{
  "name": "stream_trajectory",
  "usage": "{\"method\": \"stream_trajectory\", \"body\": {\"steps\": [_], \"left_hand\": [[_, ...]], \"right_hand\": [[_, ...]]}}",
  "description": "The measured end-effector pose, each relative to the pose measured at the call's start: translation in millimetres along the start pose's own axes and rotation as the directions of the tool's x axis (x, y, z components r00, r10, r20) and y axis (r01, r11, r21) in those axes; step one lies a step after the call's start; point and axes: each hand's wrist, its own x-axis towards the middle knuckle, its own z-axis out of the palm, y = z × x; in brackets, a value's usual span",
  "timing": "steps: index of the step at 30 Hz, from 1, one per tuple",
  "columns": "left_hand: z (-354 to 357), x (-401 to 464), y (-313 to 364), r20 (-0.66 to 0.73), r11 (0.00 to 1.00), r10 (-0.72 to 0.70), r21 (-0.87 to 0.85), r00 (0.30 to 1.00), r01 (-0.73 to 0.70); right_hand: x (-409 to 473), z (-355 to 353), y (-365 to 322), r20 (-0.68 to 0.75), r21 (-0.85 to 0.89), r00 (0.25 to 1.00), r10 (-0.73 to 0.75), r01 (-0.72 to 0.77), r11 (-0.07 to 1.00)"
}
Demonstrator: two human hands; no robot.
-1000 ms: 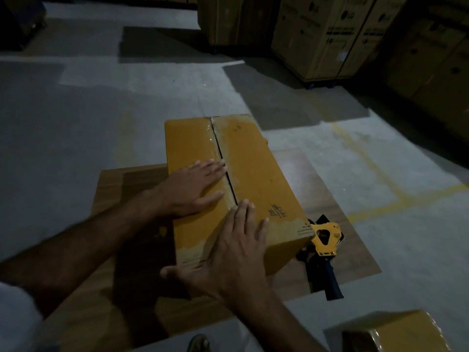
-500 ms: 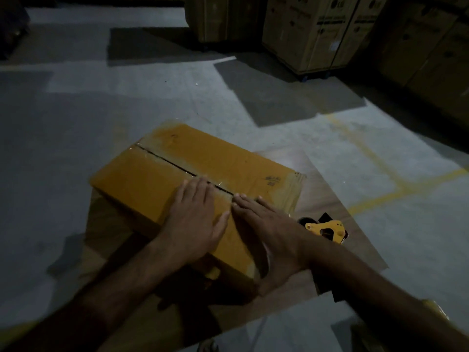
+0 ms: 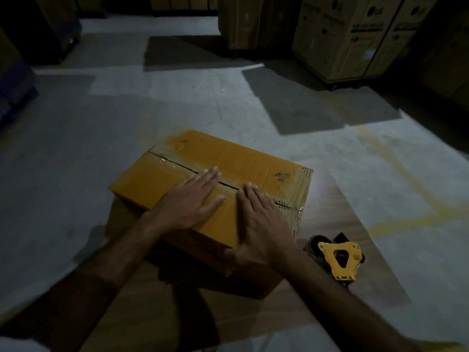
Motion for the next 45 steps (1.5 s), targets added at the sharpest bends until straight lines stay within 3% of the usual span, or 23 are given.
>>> {"method": "stream_trajectory", "body": {"steps": [8,12,15,18,20,25,28,31,35,39,42,45], "left_hand": [[-21.8,-22.7,-47.6,-0.077,0.931,-0.359,0.047,0.930,0.363],[-22.8,-43.2,-20.2,-0.127,0.922,-0.373,0.062,0.919,0.382],[-16.8,-53.1,3.0,-0.168,0.954,-0.271,0.083,0.948,0.287],[-11.4,-51.5,3.7,-0.156,0.991,-0.136,-0.004,0.978,0.137],[-11.0,-49.5,-9.9,-0.147,0.994,-0.113,-0.012,0.983,0.112],[-18.2,-54.4,-58.0,-0.146,0.940,-0.341,-0.036,0.929,0.339],[-15.5,-55.9,-58.1,-0.159,0.919,-0.389,-0.140,0.908,0.369],[-6.8,-59.0,-48.2,-0.190,0.903,-0.408,-0.225,0.893,0.365],[0.0,-67.3,-30.7,-0.131,0.871,-0.453,-0.274,0.882,0.407],[21.9,-84.5,20.2,-0.175,0.882,-0.457,-0.218,0.872,0.418],[32.7,-94.6,52.7,-0.240,0.918,-0.389,-0.180,0.890,0.353],[25.2,-98.7,31.5,-0.318,0.964,-0.239,-0.194,0.918,0.183]], "right_hand": [[6.9,-27.5,49.6,0.159,0.008,0.969,-0.188,0.190,0.982],[29.8,-68.4,79.9,0.316,-0.114,0.939,-0.138,0.182,0.977],[53.8,-82.0,63.0,0.404,-0.230,0.912,-0.065,0.171,0.958],[74.8,-54.9,-0.6,0.289,-0.077,0.941,-0.175,0.205,0.976],[81.8,-26.5,-32.6,0.208,0.010,0.954,-0.214,0.217,0.976],[68.4,13.9,-30.7,-0.060,0.040,0.997,-0.052,0.054,0.998],[57.1,21.9,-36.4,-0.188,0.115,0.980,0.066,-0.045,0.992],[53.1,16.4,-34.8,-0.207,0.133,0.977,0.051,-0.024,0.991],[52.6,0.3,-1.6,-0.147,0.115,0.983,-0.111,0.128,0.985],[50.7,-27.9,51.1,-0.090,0.136,0.973,-0.211,0.222,0.966],[53.2,-37.9,58.9,-0.080,0.044,0.978,-0.193,0.197,0.979],[48.8,-22.2,16.8,-0.092,0.029,0.995,-0.048,0.051,0.998]]}}
